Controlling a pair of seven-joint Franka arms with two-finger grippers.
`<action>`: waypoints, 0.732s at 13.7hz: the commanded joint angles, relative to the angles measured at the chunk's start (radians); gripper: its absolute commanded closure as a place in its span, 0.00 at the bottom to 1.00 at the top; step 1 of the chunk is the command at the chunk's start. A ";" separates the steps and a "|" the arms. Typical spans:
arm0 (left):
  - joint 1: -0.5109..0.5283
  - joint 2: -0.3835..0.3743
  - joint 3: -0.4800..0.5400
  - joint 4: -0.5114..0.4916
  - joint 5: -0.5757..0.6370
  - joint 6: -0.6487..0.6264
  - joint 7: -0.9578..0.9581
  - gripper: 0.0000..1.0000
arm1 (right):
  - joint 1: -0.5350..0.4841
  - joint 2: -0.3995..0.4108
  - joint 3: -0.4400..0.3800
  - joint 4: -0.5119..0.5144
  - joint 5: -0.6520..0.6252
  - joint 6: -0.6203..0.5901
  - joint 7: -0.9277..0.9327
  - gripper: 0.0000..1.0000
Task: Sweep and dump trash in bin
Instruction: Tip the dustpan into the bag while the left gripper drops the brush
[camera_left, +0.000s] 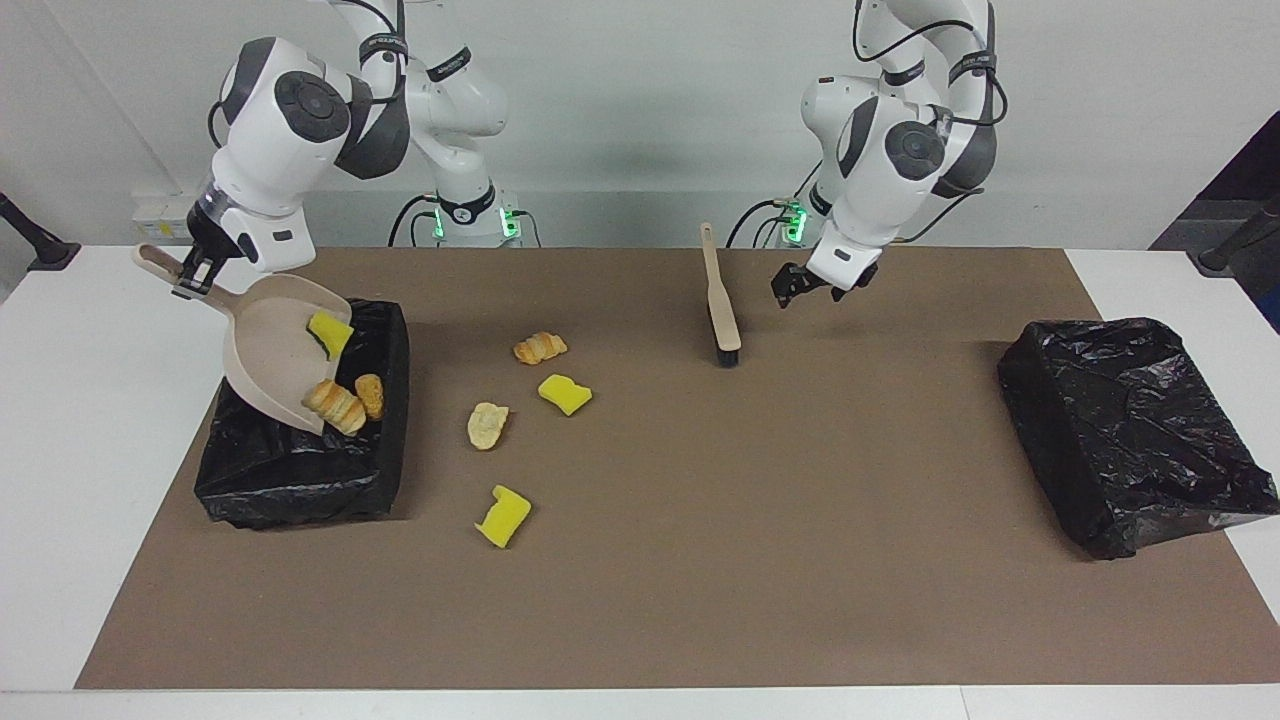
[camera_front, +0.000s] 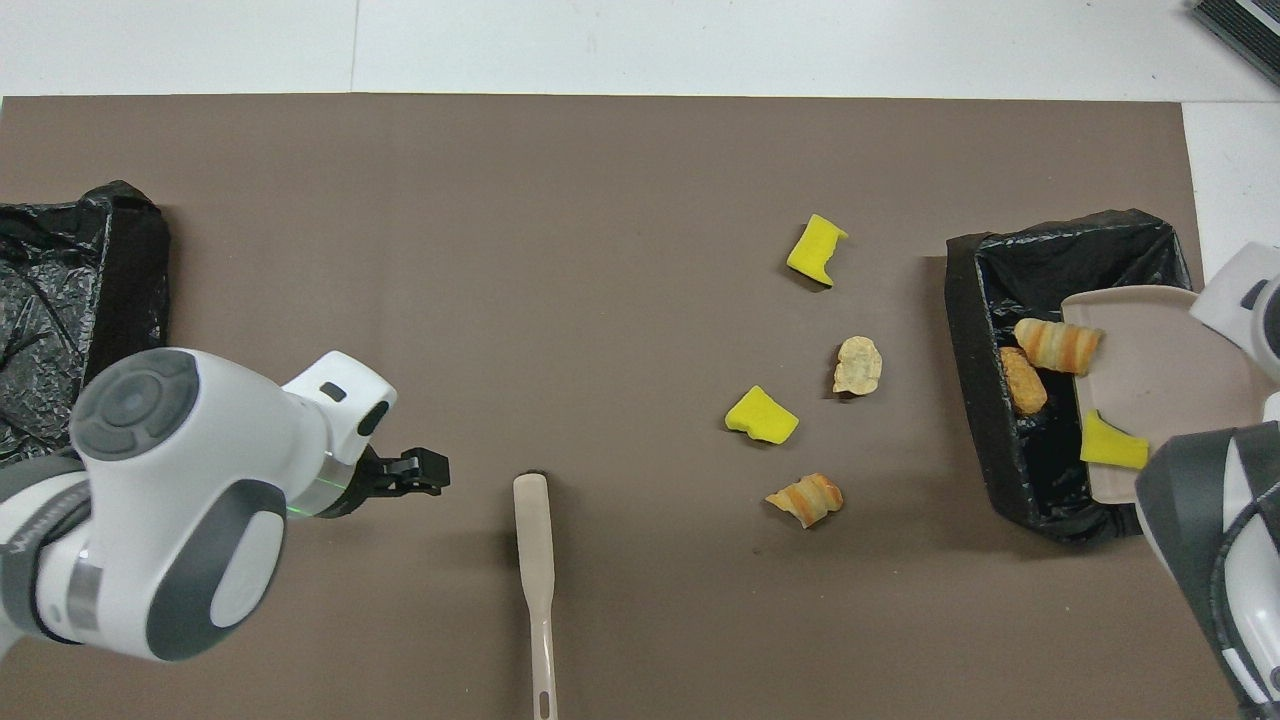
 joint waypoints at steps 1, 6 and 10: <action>0.126 0.019 -0.010 0.148 0.018 -0.118 0.119 0.00 | 0.038 -0.025 0.003 -0.018 -0.068 -0.040 0.029 1.00; 0.201 0.133 -0.009 0.433 0.199 -0.218 0.224 0.00 | 0.109 -0.022 0.008 -0.001 -0.198 -0.110 0.057 1.00; 0.198 0.227 -0.011 0.584 0.190 -0.272 0.261 0.00 | 0.193 0.035 0.010 0.057 -0.298 -0.262 0.118 1.00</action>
